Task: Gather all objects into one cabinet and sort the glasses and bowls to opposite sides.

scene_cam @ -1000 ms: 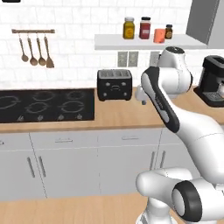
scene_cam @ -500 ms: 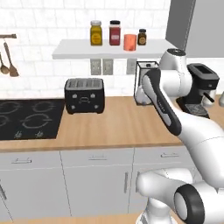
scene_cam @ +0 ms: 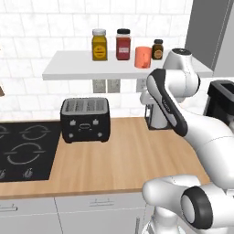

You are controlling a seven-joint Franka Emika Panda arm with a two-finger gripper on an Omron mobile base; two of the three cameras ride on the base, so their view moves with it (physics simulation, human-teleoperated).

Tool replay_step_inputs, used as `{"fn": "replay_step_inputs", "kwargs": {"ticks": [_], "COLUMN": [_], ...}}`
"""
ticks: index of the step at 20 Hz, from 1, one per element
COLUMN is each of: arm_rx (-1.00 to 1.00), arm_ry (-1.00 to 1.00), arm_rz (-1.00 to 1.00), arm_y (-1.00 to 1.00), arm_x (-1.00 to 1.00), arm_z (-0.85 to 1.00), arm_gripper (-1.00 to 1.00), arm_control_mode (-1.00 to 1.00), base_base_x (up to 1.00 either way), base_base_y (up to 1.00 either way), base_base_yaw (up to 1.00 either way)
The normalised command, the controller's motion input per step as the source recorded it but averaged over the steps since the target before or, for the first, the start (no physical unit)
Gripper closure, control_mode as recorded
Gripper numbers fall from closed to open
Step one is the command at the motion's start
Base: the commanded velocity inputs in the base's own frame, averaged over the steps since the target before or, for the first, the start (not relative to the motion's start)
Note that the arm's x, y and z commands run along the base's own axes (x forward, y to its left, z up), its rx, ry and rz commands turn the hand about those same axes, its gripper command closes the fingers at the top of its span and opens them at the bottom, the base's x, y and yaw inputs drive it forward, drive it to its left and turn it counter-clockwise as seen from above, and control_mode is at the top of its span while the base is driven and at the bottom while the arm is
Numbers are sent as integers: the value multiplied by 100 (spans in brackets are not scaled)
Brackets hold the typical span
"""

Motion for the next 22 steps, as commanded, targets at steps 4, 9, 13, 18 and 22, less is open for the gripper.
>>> {"fn": "replay_step_inputs", "kwargs": {"ticks": [4, 9, 13, 18, 22], "arm_rx": [0, 0, 0, 0, -12], "arm_ry": [0, 0, 0, 0, -16], "arm_rz": [0, 0, 0, 0, -1], "arm_y": [0, 0, 0, 0, 13], "arm_x": [0, 0, 0, 0, 5], "arm_z": [0, 0, 0, 0, 14], "arm_gripper": [-100, -100, -100, -100, -100], "arm_control_mode": [100, 100, 100, 100, -100], "base_base_x": [95, 16, 0, 3, 0], "base_base_y": [0, -1, 0, 0, 0], "base_base_yaw": [0, 0, 0, 0, 0]}}
